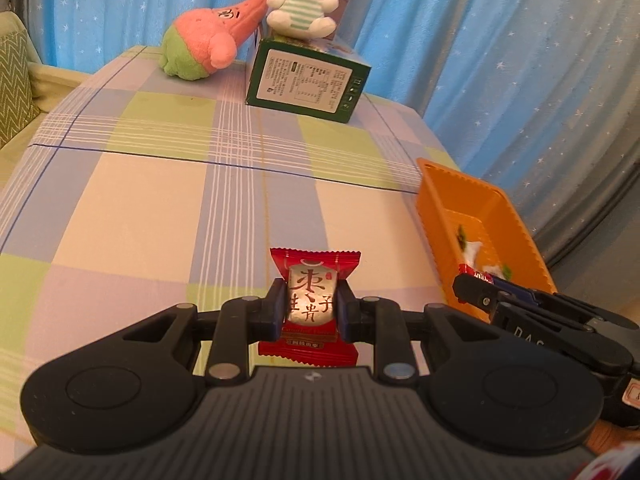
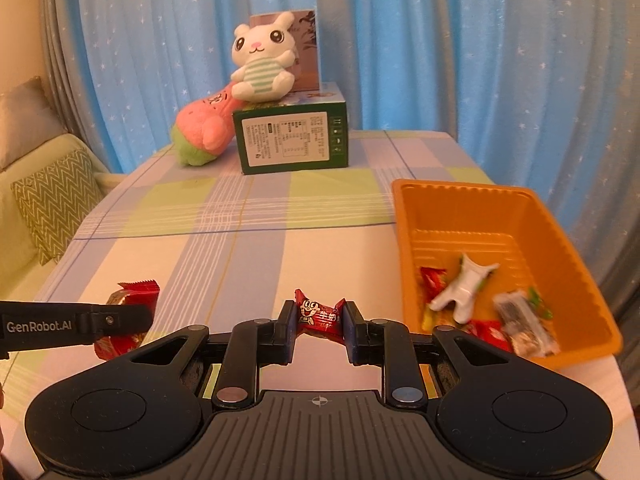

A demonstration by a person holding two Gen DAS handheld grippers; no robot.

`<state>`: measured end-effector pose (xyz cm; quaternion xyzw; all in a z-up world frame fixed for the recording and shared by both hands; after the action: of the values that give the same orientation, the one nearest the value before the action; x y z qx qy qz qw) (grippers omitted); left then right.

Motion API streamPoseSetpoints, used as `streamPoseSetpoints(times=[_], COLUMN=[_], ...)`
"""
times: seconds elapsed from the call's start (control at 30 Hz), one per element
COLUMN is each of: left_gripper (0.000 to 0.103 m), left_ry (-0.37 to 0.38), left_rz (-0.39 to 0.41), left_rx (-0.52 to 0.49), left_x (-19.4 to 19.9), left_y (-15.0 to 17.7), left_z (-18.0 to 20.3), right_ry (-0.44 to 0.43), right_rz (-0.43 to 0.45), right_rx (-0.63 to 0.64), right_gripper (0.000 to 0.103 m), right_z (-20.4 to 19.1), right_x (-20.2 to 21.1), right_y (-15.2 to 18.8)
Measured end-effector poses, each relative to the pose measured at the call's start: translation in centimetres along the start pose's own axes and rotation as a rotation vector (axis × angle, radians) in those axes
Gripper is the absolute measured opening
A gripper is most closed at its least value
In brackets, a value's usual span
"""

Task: Organize snacks
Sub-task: 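Carry both red candies over the orange tray and lower them inside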

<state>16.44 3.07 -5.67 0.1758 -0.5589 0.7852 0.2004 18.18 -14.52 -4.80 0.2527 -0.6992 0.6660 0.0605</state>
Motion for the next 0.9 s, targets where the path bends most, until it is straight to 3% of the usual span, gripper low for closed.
streamPoseSetpoints(times=[0.4, 0.9], left_gripper=[0.023, 0.023], left_ry=[0.021, 0.051], left_rz=[0.01, 0.022], left_rx=[-0.048, -0.101], left_x=[4.4, 5.7], left_y=[0.9, 0.6], left_z=[3.4, 6.5], right_ry=[0.005, 0.052], right_rz=[0.015, 0.04], right_rx=[-0.021, -0.05], right_gripper=[0.024, 0.024], right_z=[1.0, 4.1], right_x=[5.6, 8.4], right_y=[-0.3, -0.6])
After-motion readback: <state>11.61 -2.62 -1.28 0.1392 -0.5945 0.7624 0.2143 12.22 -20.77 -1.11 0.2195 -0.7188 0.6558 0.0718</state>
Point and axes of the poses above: each gripper's, at about its wrist camera, not at the fingertips, and x roughly against the way its jaws point, z to its right, y to its underside, the point moved 5 cm from there along -x, roughly the way its jaws point, and after that the axes turned 15 degrees about z, right-handed, at the moved point
